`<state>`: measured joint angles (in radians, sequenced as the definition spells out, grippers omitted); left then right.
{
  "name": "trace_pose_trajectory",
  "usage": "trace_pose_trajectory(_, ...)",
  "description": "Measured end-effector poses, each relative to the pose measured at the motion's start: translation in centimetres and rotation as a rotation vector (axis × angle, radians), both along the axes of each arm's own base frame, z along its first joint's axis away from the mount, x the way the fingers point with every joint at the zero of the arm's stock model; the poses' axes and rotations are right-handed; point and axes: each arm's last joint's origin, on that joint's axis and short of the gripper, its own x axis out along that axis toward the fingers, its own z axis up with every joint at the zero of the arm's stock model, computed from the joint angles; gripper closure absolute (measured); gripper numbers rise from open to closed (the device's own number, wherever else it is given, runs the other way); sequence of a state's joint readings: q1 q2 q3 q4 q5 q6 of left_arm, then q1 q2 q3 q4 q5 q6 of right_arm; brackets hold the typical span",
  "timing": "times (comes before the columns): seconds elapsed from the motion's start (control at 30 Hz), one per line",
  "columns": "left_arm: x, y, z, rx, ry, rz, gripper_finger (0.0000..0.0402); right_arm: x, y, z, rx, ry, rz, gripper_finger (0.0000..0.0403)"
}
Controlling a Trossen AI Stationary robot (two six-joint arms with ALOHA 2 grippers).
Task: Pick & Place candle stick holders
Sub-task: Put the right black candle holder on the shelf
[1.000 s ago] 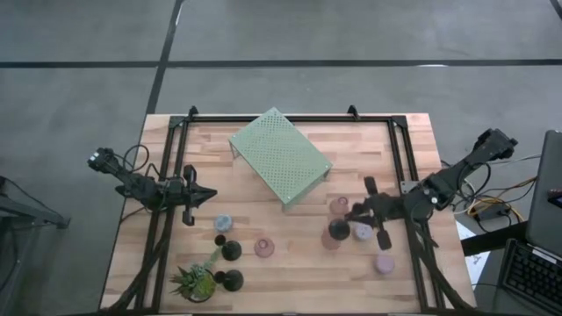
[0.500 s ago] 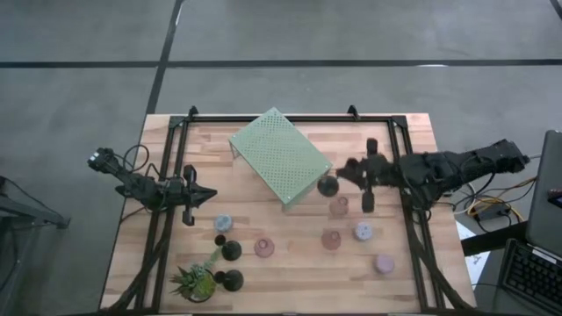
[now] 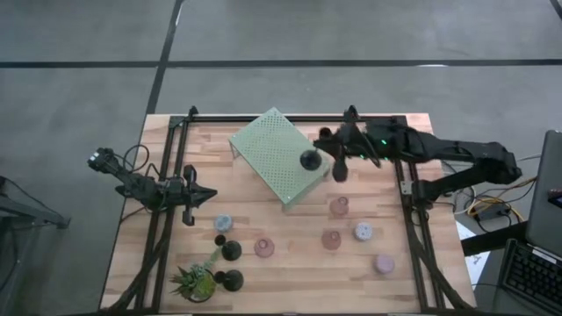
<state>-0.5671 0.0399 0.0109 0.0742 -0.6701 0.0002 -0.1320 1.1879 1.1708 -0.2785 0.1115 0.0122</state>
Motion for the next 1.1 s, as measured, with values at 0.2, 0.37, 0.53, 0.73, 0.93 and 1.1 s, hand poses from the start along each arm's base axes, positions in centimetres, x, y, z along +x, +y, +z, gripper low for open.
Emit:
trace_pose_trajectory(0.2, 0.0, 0.0, 0.0, 0.000, 0.000, 0.000, 0.0381, 2.8, -3.4, 1.0, 0.000, -0.048, 0.057, 0.0389)
trace_pose_trajectory(0.37, 0.0, 0.0, 0.0, 0.000, 0.000, 0.000, 0.0381, 4.9, -7.6, 1.2, 0.031, -0.056, 0.041, 0.0388)
trace_pose_trajectory(0.53, 0.0, 0.0, 0.0, 0.000, 0.000, 0.000, 0.0381, 6.9, -11.3, -0.2, 0.092, -0.025, 0.040, 0.0388)
trace_pose_trajectory(0.73, 0.0, 0.0, 0.0, 0.000, 0.000, 0.000, 0.0381, 8.7, -15.2, -1.8, 0.084, 0.010, -0.022, 0.0388)
trace_pose_trajectory(0.93, 0.0, 0.0, 0.0, 0.000, 0.000, 0.000, 0.0381, 9.5, -18.4, -2.8, 0.091, -0.017, -0.083, 0.0388)
trace_pose_trajectory(1.1, 0.0, 0.0, 0.0, 0.000, 0.000, 0.000, 0.0381, 10.1, -20.4, -3.4, 0.107, -0.018, -0.116, 0.0388)
